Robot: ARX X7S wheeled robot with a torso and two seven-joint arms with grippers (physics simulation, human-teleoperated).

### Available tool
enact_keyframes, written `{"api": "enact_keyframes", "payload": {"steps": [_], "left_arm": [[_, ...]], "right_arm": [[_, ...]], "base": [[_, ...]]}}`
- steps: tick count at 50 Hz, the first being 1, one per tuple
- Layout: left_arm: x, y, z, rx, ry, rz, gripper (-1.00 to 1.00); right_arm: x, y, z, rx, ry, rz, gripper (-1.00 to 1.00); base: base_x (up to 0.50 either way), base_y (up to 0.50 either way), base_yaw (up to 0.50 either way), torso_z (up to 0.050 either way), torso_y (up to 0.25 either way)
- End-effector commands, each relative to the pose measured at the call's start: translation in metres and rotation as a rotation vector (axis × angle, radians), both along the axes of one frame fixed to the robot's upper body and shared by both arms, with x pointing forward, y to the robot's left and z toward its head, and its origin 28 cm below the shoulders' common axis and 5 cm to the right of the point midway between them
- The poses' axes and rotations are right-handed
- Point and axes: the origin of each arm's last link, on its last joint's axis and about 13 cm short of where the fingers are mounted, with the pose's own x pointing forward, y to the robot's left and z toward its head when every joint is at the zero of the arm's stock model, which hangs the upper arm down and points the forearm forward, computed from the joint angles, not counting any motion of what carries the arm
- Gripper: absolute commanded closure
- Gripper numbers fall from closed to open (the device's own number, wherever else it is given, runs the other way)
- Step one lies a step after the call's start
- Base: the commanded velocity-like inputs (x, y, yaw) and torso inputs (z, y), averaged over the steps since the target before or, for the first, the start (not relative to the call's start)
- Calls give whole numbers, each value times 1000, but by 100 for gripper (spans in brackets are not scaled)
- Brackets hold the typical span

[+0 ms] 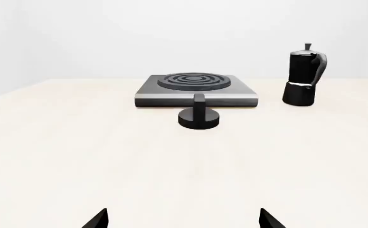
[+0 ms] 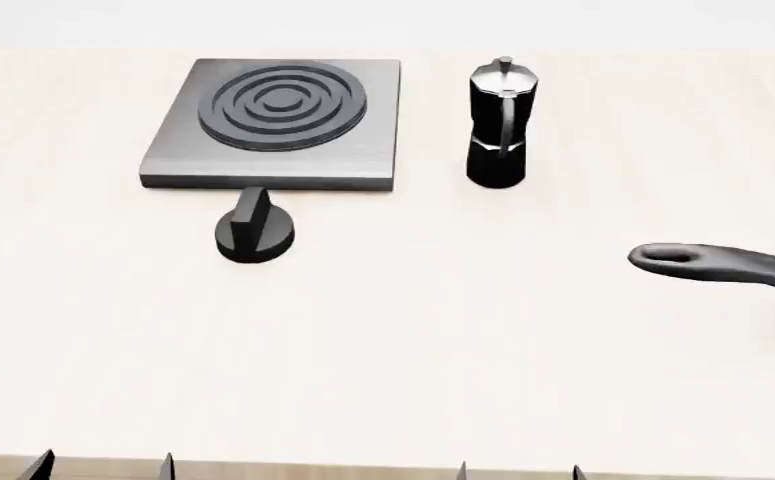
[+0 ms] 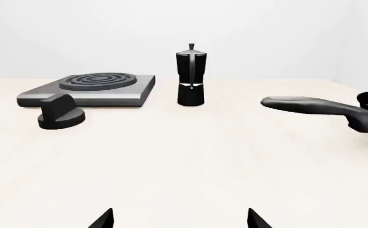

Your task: Put the moka pot on the stove.

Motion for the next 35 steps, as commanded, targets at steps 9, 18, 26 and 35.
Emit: {"api": "enact_keyframes", "payload": {"steps": [9, 18, 26, 35], "left_arm": [[-1, 1, 5, 4, -21, 0, -100], [0, 0, 9, 9, -16, 1, -100], [-2, -1, 10, 19, -56, -27, -100], [-2, -1, 8, 46, -61, -32, -100]], "right_arm": [[4, -2, -2, 18, 0, -3, -100], [4, -2, -3, 26, 4, 0, -100], [3, -2, 6, 27, -31, -8, -100], [6, -1, 8, 17, -40, 5, -100]], "base": [[0, 0, 0, 0, 0], [0, 0, 0, 0, 0], [0, 0, 0, 0, 0], [16, 0, 0, 0, 0]]}}
